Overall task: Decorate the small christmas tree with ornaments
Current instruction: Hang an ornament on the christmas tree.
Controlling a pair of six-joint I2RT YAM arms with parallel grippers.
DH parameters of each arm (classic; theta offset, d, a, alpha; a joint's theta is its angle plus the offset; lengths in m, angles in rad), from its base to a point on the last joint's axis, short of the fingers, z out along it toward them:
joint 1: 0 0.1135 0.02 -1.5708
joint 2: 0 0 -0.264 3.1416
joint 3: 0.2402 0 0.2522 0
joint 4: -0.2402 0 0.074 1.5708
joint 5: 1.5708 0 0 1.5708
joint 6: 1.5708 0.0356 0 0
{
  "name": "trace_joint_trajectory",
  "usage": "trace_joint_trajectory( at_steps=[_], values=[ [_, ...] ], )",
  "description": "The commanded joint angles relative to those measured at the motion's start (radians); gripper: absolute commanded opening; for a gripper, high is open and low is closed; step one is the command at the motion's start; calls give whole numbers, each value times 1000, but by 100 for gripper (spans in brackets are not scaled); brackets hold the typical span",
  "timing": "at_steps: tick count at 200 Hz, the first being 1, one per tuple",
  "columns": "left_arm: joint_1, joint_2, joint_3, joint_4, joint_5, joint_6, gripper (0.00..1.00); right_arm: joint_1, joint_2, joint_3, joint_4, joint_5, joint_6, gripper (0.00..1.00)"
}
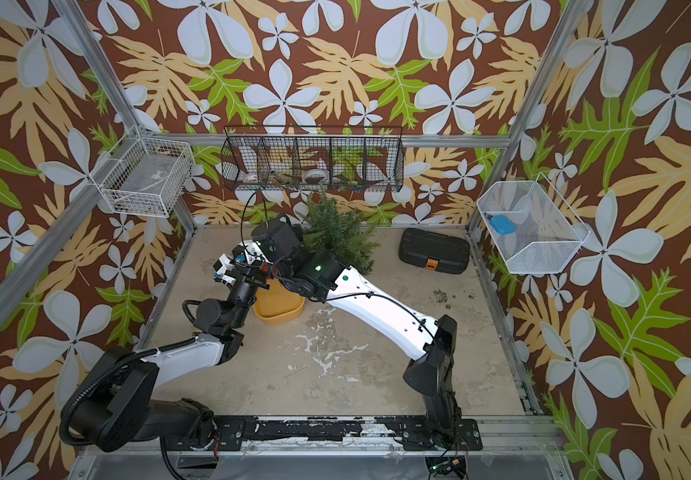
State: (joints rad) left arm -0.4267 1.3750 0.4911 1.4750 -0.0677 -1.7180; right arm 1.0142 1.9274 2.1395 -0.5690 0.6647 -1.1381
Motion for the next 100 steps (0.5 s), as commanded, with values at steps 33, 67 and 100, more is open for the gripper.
trace_joint_trajectory(
  at_steps=[33,67,100],
  values=[
    [-6,13,17,24,-2,3,31,-18,-4,-10,31,-1,-2,0],
    [-12,22,13,14,-14,8,30,-20,-2,-13,34,-11,-3,0],
    [-12,45,14,27,-19,4,30,-23,2,-17,43,-16,-3,0]
  ],
)
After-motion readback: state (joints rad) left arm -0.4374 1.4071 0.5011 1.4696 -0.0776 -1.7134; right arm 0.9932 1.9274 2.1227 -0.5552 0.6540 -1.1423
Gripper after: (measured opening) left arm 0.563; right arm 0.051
